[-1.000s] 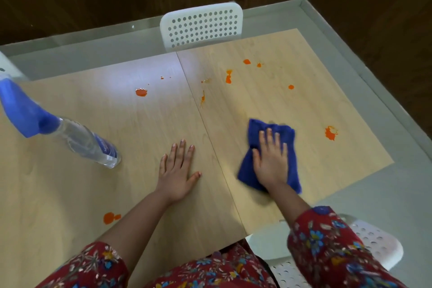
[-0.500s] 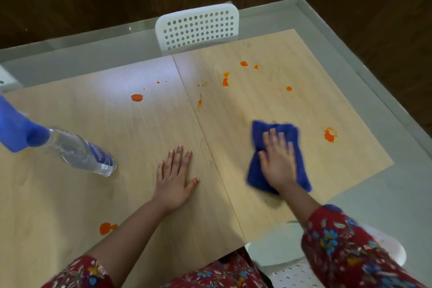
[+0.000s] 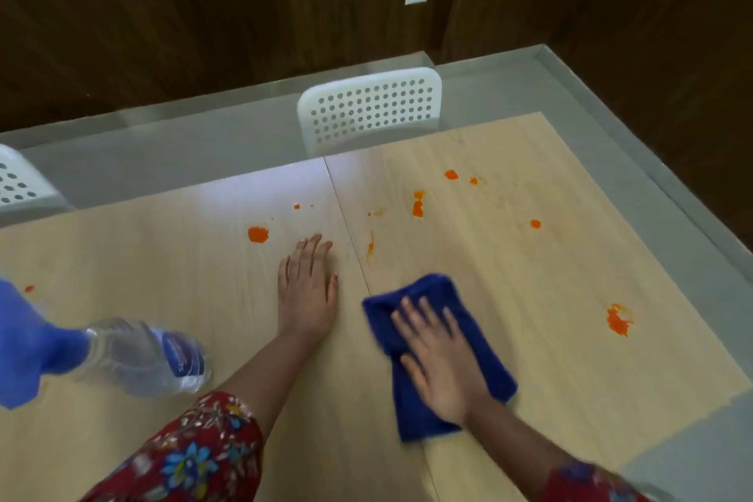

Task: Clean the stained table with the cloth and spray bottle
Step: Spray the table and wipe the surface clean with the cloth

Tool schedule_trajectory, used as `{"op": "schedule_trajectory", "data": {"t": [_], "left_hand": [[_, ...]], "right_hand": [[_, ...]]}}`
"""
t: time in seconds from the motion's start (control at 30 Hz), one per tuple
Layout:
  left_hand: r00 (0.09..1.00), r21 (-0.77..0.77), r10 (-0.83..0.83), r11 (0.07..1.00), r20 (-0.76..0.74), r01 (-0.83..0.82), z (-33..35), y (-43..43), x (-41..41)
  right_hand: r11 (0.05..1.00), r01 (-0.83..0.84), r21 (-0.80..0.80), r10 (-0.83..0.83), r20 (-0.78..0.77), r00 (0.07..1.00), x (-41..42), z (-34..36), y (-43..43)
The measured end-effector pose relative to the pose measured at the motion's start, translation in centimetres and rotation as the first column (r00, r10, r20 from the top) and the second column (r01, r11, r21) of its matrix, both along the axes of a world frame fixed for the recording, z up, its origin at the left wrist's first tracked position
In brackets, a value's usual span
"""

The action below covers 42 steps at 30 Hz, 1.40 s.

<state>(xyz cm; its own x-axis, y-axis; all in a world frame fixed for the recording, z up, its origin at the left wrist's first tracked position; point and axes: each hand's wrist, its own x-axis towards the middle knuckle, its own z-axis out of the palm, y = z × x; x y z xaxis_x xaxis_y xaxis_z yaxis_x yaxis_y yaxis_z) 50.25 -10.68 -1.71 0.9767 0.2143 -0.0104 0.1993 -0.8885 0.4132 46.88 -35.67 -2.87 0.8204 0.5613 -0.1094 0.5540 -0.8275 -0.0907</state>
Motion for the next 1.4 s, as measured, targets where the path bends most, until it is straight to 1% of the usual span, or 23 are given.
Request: {"op": "schedule_trajectory", "data": {"t": [0.03,0.07,0.13,0.23,0.37,0.43,0.5,0.57,0.63,0.73,0.8,0.87,0.93,0.97,1.03,1.1,1.17,1.23,1.27,1.3,1.33,1.4], "left_hand": [[1.0,0.015,0.028,0.999,0.004,-0.028,-0.2,0.1,0.6],[0.999,0.025,0.052,0.998,-0.003,-0.052,-0.4,0.1,0.9],[0.997,0.047,0.069,0.997,-0.015,-0.069,-0.9,-0.1,0.9],[0.997,0.077,0.071,0.995,-0.001,-0.071,-1.2,-0.1,0.8],[0.996,0.073,0.093,0.993,0.014,-0.093,-1.4,-0.1,0.9],[0.995,0.029,0.103,0.994,0.009,-0.104,-1.3,-0.1,0.8],[0.995,0.004,0.101,0.995,0.006,-0.101,-1.2,0.0,0.9],[0.996,0.011,0.091,0.996,-0.007,-0.09,-1.1,0.0,1.0],[0.997,0.034,0.073,0.997,-0.02,-0.072,-1.2,-0.1,1.0],[0.997,0.066,0.076,0.995,-0.032,-0.074,-1.5,0.0,1.2],[0.996,0.084,0.076,0.994,-0.039,-0.073,-1.7,-0.1,1.1],[0.996,0.087,0.076,0.994,-0.043,-0.072,-1.7,-0.1,1.3],[0.996,0.091,0.081,0.993,-0.035,-0.078,-1.6,-0.2,1.3],[0.996,0.094,0.079,0.993,-0.036,-0.076,-1.5,-0.2,1.3],[0.997,0.083,0.069,0.994,-0.041,-0.066,-1.4,-0.3,1.2],[0.997,0.086,0.077,0.994,-0.031,-0.074,-1.2,-0.2,1.4],[0.992,0.098,0.127,0.987,0.012,-0.127,-0.4,-0.7,3.0],[0.983,0.067,0.176,0.982,0.047,-0.179,0.3,-1.4,5.8],[0.982,0.035,0.175,0.984,0.066,-0.178,0.5,-1.9,7.5],[0.985,0.01,0.154,0.988,0.081,-0.155,0.7,-2.4,9.1],[0.99,-0.009,0.113,0.994,0.081,-0.113,0.7,-3.1,10.5],[0.998,-0.033,0.003,0.999,0.06,-0.001,0.6,-4.9,13.5]], "right_hand": [[0.999,-0.029,0.012,0.03,-0.022,0.999,-0.7,0.2,0.5],[0.999,-0.025,0.023,0.026,-0.03,0.999,-0.4,0.2,0.9],[0.999,-0.006,0.038,0.006,-0.017,1.0,2.1,0.2,2.4],[0.999,0.011,0.052,-0.008,-0.05,0.999,8.0,0.0,7.4],[0.995,-0.023,0.094,0.032,-0.091,0.995,18.3,-0.2,13.9],[0.997,0.019,0.077,-0.012,-0.085,0.996,24.1,0.3,14.9],[0.99,0.126,0.063,-0.121,-0.08,0.989,28.2,0.5,14.7],[0.977,0.197,0.081,-0.19,-0.085,0.978,28.4,0.4,13.7],[0.972,0.218,0.09,-0.213,-0.061,0.975,24.3,0.1,11.7],[0.992,0.113,0.064,-0.108,-0.075,0.991,15.1,0.3,8.7],[0.997,0.061,0.046,-0.057,-0.073,0.996,11.7,0.0,7.7],[0.998,0.007,0.057,-0.002,-0.078,0.997,13.0,-0.1,8.6],[0.995,-0.072,0.07,0.077,-0.073,0.994,16.6,-0.1,10.9],[0.993,-0.085,0.08,0.09,-0.063,0.994,18.7,-0.1,12.3],[0.994,-0.031,0.103,0.038,-0.066,0.997,22.7,0.1,15.0],[0.993,0.031,0.117,-0.021,-0.088,0.996,24.6,0.4,16.9],[0.994,0.013,0.106,-0.004,-0.081,0.997,25.0,0.6,16.7],[0.993,-0.042,0.108,0.05,-0.073,0.996,25.5,0.4,14.2],[0.994,-0.027,0.103,0.034,-0.061,0.998,26.4,0.3,12.3],[0.994,0.029,0.101,-0.024,-0.054,0.998,27.6,0.2,10.1],[0.988,0.125,0.094,-0.122,-0.038,0.992,29.0,0.1,7.3],[0.935,0.344,0.082,-0.345,-0.004,0.939,32.4,0.0,0.7]]}}
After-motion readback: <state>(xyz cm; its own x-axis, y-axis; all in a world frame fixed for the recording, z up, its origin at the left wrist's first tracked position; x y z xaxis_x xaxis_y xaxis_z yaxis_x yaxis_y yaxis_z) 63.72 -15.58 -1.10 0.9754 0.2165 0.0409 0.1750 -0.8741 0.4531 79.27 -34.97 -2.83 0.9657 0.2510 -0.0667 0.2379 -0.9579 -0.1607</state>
